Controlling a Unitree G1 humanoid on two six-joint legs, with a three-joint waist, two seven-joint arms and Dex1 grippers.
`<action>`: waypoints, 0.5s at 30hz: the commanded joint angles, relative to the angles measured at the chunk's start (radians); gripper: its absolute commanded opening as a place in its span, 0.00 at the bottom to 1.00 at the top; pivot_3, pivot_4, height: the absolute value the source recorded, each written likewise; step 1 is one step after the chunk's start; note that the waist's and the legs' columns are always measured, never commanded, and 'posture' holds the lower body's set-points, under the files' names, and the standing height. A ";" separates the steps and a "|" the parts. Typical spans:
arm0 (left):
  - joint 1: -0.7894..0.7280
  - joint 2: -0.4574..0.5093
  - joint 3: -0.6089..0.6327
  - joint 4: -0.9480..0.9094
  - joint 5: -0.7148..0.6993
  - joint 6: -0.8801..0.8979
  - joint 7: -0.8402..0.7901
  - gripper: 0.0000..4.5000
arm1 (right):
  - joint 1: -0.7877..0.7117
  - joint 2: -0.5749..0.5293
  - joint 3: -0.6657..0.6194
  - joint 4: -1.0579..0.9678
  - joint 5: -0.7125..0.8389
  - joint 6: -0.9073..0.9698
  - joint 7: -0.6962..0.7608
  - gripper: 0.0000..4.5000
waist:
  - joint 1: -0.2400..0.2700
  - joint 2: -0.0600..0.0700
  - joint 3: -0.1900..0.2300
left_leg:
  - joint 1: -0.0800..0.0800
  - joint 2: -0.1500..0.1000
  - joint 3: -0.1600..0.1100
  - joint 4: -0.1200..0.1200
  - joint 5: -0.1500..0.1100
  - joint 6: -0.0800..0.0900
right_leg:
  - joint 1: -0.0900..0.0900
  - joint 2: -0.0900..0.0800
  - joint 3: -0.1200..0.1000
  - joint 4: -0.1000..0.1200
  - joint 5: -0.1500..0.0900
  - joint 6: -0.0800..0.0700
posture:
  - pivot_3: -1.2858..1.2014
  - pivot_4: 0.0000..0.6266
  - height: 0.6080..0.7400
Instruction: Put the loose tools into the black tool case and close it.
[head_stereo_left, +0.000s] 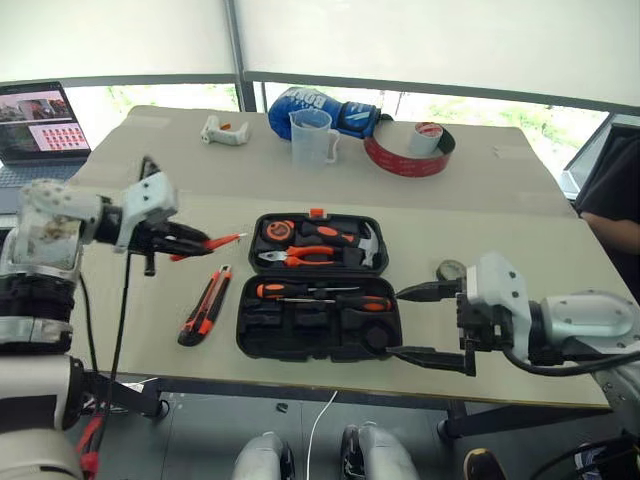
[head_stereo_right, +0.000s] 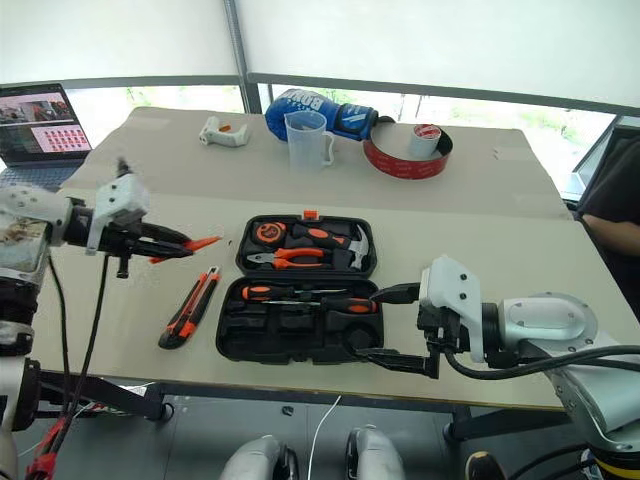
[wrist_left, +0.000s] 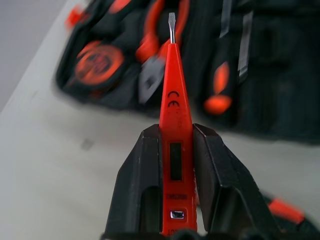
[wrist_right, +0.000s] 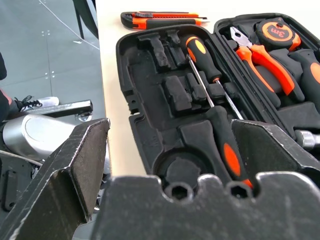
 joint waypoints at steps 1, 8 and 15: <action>0.042 -0.029 -0.050 -0.211 -0.054 0.130 0.017 0.09 | -0.002 0.005 -0.018 -0.040 0.020 -0.021 -0.022 1.00 | -0.001 0.000 0.000 | 0.001 0.000 0.000 0.000 0.000 0.000 | 0.001 0.001 0.000 0.001 0.000 0.000 | 0.52 0.24 0.80; 0.009 -0.119 -0.218 -0.243 0.048 0.165 0.082 0.09 | 0.001 0.020 -0.016 -0.027 0.007 -0.034 -0.046 1.00 | 0.004 0.000 0.000 | 0.002 0.000 0.000 0.000 0.000 -0.001 | 0.001 0.004 0.000 0.001 0.000 0.000 | 0.52 0.24 0.80; -0.007 -0.136 -0.319 -0.215 0.100 0.208 0.081 0.09 | 0.000 0.038 0.001 -0.024 -0.013 -0.051 -0.080 1.00 | 0.007 0.000 0.000 | 0.001 -0.001 0.000 0.000 0.000 0.000 | 0.001 0.004 0.000 0.000 0.000 0.000 | 0.52 0.24 0.80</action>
